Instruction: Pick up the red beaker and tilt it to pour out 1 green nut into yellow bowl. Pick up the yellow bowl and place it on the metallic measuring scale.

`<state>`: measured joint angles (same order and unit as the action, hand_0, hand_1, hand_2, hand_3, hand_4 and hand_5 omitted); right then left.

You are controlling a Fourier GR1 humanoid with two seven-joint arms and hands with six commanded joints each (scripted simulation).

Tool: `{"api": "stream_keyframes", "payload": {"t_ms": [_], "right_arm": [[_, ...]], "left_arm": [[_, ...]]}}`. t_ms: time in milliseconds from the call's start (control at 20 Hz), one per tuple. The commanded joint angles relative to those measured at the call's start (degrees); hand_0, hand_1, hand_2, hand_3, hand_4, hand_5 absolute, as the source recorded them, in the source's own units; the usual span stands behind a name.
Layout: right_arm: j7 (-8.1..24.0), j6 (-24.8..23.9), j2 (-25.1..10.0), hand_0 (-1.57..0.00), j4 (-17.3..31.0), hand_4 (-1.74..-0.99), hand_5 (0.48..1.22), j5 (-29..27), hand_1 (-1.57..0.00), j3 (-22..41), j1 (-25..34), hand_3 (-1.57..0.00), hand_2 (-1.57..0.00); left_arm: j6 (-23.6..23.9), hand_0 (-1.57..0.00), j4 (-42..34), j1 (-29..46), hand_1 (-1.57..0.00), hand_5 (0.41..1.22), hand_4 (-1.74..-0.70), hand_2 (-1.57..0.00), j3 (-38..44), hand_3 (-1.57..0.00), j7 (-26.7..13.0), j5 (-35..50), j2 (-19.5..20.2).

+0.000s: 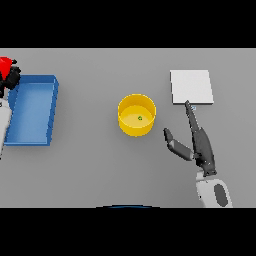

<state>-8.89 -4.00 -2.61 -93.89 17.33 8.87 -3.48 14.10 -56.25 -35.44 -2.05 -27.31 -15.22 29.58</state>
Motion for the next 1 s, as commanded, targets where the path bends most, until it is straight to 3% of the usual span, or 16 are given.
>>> {"api": "stream_keyframes", "payload": {"t_ms": [0, 100, 150, 250, 300, 450, 550, 700, 800, 950], "right_arm": [[-0.37, 0.11, 0.01, 0.0, -0.78, -1.006, 0.647, -0.08, 0.0, 0.16, -0.53, 0.0, 0.0], [-0.43, -0.25, 0.06, 0.0, -0.58, -1.01, 0.65, 0.04, 0.0, -0.02, -0.39, 0.0, 0.0], [0.68, -0.47, 0.25, 0.0, -0.2, -1.012, 0.648, 0.4, 0.0, 0.06, 0.47, 0.0, 0.0], [-0.16, -0.45, -0.13, 0.0, 0.01, -1.017, 0.638, 0.16, 0.0, -0.28, 0.02, 0.0, 0.0], [-0.17, -0.5, -0.28, 0.0, 0.19, -1.021, 0.636, 0.55, 0.0, -0.15, 0.31, 0.0, 0.0], [-0.46, -0.82, 0.03, 0.0, -0.72, -1.012, 0.634, 0.45, 0.0, -0.12, -0.51, 0.0, 0.0], [-0.49, -0.37, -0.02, 0.0, -0.58, -1.007, 0.635, -0.28, 0.0, -0.36, -0.3, 0.0, 0.0], [-0.94, -0.46, 0.01, 0.0, -0.22, -1.005, 0.634, -0.11, 0.0, -0.29, -0.31, 0.0, 0.0], [-1.24, -0.35, -0.27, 0.0, -0.12, -1.009, 0.639, -0.32, 0.0, -0.5, -0.17, 0.0, 0.0], [-1.6, -0.25, -0.22, 0.0, -0.98, -1.012, 0.639, -0.05, 0.0, -0.07, -0.64, 0.0, 0.0]], "left_arm": [[0.35, -1.57, -1.68, 1.4, -1.57, 1.173, -1.74, -1.57, -0.11, -1.53, -1.15, 0.3, -0.53], [0.66, -1.57, -4.83, 3.99, -1.57, 1.123, -1.74, -1.57, -0.46, -1.55, -3.44, 0.44, -0.86], [0.85, -1.57, -6.08, 4.75, -1.57, 1.088, -1.74, -1.57, -0.46, -1.55, -3.74, 0.6, -0.98], [0.87, -1.57, -7.49, 6.39, -1.57, 0.991, -1.71, -1.57, -1.51, -1.56, -3.46, -0.74, -0.54], [0.54, -1.57, -8.19, 7.22, -1.57, 0.941, -1.65, -1.57, -2.07, -1.56, -4.06, -1.31, -0.29], [-1.11, -1.57, -11.91, 10.01, -1.54, 0.81, -1.28, -1.5, -2.82, -1.47, -5.49, -1.28, 0.54], [-2.73, -1.39, -12.92, 10.15, -1.22, 0.749, -1.07, -1.21, -2.72, -1.14, -5.41, -0.5, 1.28], [-4.08, -0.77, -13.35, 11.2, -0.64, 0.677, -0.92, -0.65, -3.88, -0.61, -6.1, -0.81, 1.33], [-5.55, -0.49, -12.0, 11.08, -0.41, 0.657, -0.86, -0.42, -5.01, -0.39, -4.97, -1.79, 2.04], [-6.72, -0.25, -10.47, 10.13, -0.21, 0.657, -0.81, -0.21, -5.59, -0.2, -3.48, -1.95, 2.04]]}}
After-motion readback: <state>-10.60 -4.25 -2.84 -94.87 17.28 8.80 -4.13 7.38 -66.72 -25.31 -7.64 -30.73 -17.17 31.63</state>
